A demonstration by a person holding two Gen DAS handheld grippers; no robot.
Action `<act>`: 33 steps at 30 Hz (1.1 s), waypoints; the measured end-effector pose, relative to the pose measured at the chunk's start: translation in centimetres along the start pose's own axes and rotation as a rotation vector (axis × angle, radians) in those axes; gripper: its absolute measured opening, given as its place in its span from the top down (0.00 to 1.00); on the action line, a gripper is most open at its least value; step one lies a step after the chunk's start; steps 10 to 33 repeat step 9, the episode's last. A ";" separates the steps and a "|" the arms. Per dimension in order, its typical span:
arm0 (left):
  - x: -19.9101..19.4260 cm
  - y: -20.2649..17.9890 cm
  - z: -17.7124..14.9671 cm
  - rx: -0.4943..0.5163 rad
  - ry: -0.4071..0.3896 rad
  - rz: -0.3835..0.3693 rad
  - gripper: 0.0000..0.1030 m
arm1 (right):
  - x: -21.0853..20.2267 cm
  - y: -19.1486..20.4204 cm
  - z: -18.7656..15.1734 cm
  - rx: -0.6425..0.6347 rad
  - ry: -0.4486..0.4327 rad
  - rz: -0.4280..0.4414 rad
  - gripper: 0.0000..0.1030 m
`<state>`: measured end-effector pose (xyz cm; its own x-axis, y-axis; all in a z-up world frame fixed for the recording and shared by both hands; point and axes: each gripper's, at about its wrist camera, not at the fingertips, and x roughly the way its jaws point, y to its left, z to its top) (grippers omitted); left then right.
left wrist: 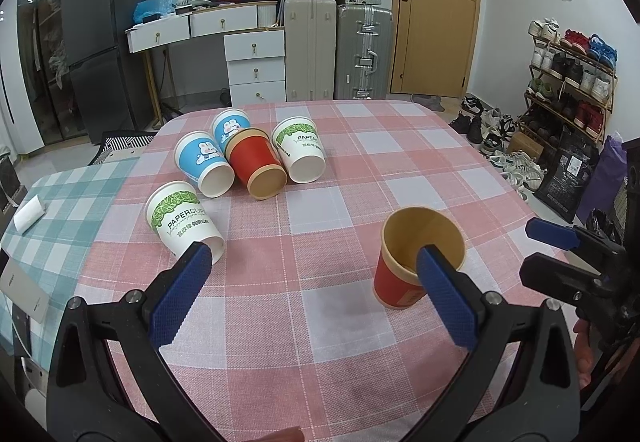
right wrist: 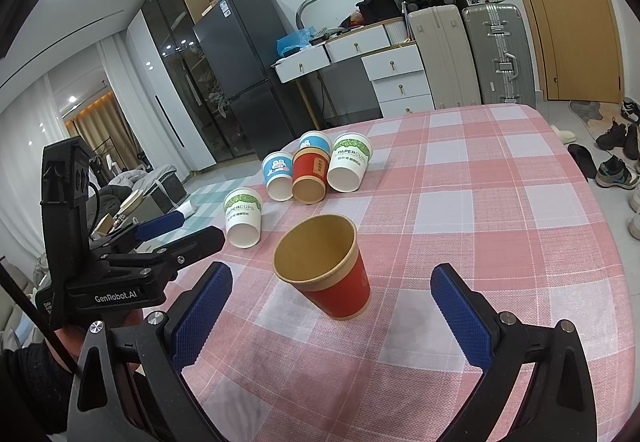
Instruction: Flip cup upright
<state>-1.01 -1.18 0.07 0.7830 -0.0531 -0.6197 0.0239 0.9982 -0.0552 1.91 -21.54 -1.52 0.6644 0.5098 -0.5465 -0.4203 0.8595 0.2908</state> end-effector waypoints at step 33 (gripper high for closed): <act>0.1 0.4 0.0 0.000 0.004 -0.006 0.01 | 0.0 0.0 -0.1 0.000 0.000 0.000 0.01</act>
